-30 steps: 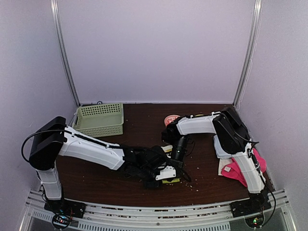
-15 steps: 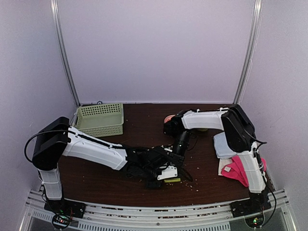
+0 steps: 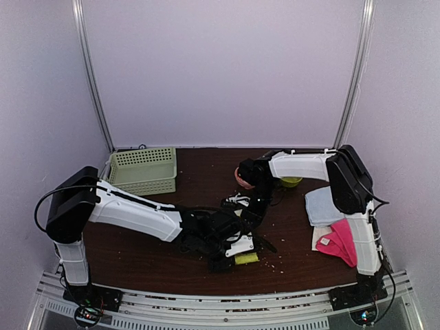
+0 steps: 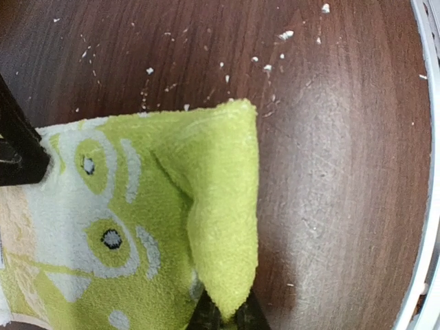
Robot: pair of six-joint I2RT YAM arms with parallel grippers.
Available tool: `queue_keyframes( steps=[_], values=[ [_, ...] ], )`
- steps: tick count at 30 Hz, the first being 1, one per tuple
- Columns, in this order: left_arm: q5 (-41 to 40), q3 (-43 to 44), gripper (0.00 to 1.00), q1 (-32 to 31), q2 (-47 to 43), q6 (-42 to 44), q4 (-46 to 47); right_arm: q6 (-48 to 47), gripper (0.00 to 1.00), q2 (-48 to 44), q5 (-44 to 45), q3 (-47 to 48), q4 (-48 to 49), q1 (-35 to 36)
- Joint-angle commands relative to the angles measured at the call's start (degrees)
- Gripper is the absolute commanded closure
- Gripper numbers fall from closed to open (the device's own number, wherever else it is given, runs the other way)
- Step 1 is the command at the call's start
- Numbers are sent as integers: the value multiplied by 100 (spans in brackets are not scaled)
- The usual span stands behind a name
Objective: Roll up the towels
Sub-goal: Roll the towel at the center of the board.
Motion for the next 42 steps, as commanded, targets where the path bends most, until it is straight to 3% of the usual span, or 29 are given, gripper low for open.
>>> queue_keyframes(
  steps=[1,7,12,18,23,25,28,30,35,42],
  values=[
    [408,137,100,-38,-116,-472,-246,249,75,465,856,47,584,268],
    [787,12,100,-19,-119,-780,-161,253,75,401,838,-28,634,279],
    [1434,1,100,135,151,-926,-21,43,54,-177,-64,739,-123,43],
    [2756,-87,100,570,332,-1339,396,-214,50,-1357,-1179,1953,-822,-700],
    [3901,-240,100,1085,661,-1921,771,-615,52,-2824,-1761,741,-350,-791],
    [4347,-283,100,1266,849,-2168,943,-1303,56,-3336,-2214,166,-380,-723],
    [5063,-254,99,1456,1225,-2477,1064,-2123,53,-3884,-2613,-406,-838,-318],
    [5369,-147,98,1517,1413,-2564,968,-2232,53,-4140,-1845,-979,-620,291],
    [5442,-77,98,1631,1577,-2472,749,-1834,56,-4566,630,-2856,1077,1692],
    [5301,-178,97,1674,1565,-2490,746,-1512,47,-4232,2350,-4248,3138,2644]
  ],
)
